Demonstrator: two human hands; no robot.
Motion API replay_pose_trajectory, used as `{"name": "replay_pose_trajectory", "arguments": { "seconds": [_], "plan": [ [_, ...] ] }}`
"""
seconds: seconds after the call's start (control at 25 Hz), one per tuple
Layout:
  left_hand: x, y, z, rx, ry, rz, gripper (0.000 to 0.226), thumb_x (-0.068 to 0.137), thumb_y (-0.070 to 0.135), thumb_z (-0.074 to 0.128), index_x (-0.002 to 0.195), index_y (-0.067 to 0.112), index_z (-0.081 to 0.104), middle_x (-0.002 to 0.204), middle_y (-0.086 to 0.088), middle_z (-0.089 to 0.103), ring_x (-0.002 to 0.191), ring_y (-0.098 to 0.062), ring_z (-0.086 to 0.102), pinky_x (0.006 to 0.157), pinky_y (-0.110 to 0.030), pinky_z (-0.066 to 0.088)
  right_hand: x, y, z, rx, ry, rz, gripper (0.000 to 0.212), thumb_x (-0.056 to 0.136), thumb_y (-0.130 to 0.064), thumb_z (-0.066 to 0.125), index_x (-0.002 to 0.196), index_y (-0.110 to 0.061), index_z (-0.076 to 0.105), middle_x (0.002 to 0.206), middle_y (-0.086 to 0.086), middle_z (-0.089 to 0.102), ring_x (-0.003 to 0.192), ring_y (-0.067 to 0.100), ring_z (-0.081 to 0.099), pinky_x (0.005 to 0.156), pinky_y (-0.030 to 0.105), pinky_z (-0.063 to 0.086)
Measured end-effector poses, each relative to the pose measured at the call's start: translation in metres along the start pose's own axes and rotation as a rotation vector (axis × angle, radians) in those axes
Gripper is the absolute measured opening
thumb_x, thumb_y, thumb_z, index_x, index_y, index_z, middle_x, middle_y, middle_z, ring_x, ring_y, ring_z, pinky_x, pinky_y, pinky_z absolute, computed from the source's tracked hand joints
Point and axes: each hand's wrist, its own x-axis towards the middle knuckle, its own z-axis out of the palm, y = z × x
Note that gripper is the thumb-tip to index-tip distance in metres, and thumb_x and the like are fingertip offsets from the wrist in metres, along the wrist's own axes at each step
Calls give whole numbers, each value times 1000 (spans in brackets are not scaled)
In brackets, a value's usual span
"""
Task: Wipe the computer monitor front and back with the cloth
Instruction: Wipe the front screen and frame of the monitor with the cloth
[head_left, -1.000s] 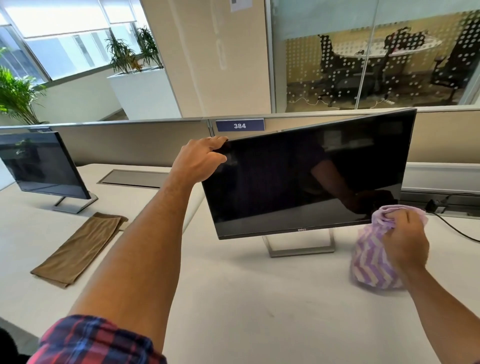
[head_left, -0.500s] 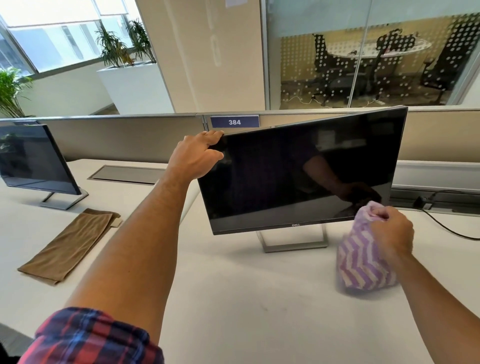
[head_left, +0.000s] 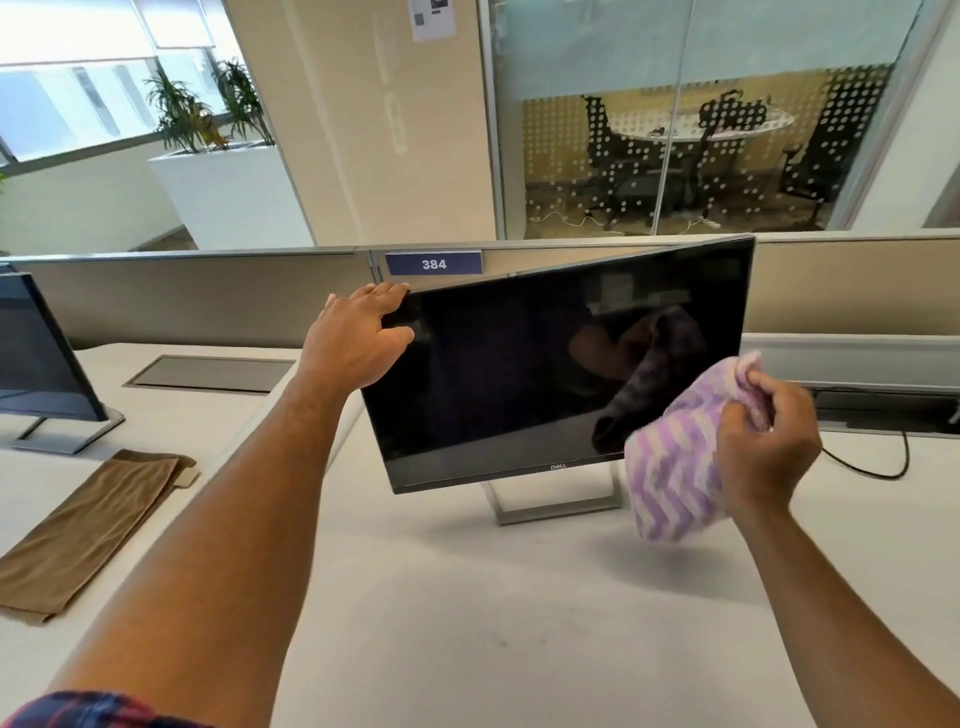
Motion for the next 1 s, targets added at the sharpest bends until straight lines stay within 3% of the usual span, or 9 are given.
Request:
{"name": "replay_pose_trajectory", "arguments": {
  "seconds": [0.16,0.24,0.36,0.48,0.56,0.76,1.0],
  "plan": [
    [10,30,2,177,26,145,62,90,34,41,149,16,43,154,-3,45,147,-20,33,122,-53,-7,55,-24,-6,109,131,39,30,80,-2,53,107,-4,67,107,15,66,99,25,60,87,18,45],
    [18,69,5,183,52,239,65,90,30,42,152,15,38,157,-1,40,149,-18,28,123,-51,-4,73,-27,-6,100,105,67,32,84,-1,49,112,-6,65,114,13,65,105,22,60,91,17,46],
    [39,137,20,161,41,369,68,90,22,45,156,15,28,162,0,28,152,-19,18,125,-44,7,103,-29,6,70,23,63,37,85,2,45,114,-11,64,117,9,66,106,22,60,89,26,48],
    [60,190,42,135,-23,429,75,90,18,42,159,14,14,167,1,10,154,-23,3,125,-41,5,128,-37,29,38,-66,86,45,87,0,41,121,-16,66,119,4,68,108,23,61,93,35,51],
    [70,214,60,156,-88,436,75,92,20,40,160,13,8,168,-1,4,154,-25,-3,124,-42,1,137,-38,41,41,-158,123,48,93,-4,40,131,-22,64,125,0,67,112,19,60,97,34,50],
    [74,232,86,196,-124,411,74,90,28,39,159,16,15,166,-1,17,152,-30,15,122,-50,14,145,-25,44,177,-309,249,51,95,-10,43,138,-31,60,129,-9,66,118,10,60,103,30,50],
    [82,232,83,190,-169,434,75,89,29,40,159,18,16,166,1,17,153,-28,14,123,-49,13,110,29,18,184,-472,405,37,101,-7,47,130,-21,66,108,-4,65,99,11,63,76,15,48]
  ]
}}
